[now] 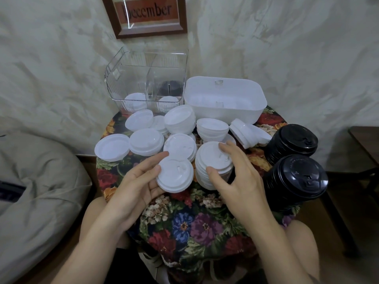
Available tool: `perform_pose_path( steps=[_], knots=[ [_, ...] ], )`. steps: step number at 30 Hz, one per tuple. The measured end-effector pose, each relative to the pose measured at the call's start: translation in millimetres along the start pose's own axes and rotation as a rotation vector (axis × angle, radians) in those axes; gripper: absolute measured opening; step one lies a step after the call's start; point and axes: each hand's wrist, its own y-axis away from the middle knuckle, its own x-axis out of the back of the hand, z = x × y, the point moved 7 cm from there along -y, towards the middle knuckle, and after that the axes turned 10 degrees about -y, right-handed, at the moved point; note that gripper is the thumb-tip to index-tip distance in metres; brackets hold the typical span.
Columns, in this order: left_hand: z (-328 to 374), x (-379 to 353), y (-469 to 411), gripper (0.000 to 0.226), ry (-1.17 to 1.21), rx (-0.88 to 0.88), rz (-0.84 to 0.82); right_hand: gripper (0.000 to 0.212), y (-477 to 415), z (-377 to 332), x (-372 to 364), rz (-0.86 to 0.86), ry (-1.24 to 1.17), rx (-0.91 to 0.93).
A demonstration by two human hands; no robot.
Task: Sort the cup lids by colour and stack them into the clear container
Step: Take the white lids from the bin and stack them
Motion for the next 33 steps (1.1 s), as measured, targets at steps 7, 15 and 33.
perform_pose_path(
  steps=[7,15,33],
  knots=[
    [-0.3,6.0,-1.3,0.046,0.044,0.012,-0.014,0.058,-2.4,6.1,-4.5,0.008,-0.099,0.003],
    [15.0,-0.4,-9.4,0.047,0.121,-0.029,-0.051,0.057,-3.0,15.6,-6.9,0.023,-0.112,0.003],
    [34.5,-51.8,-31.3,0.038,-0.309,-0.186,-0.079,0.084,-3.6,18.5,-6.4,-0.031,-0.272,-0.031]
  ],
)
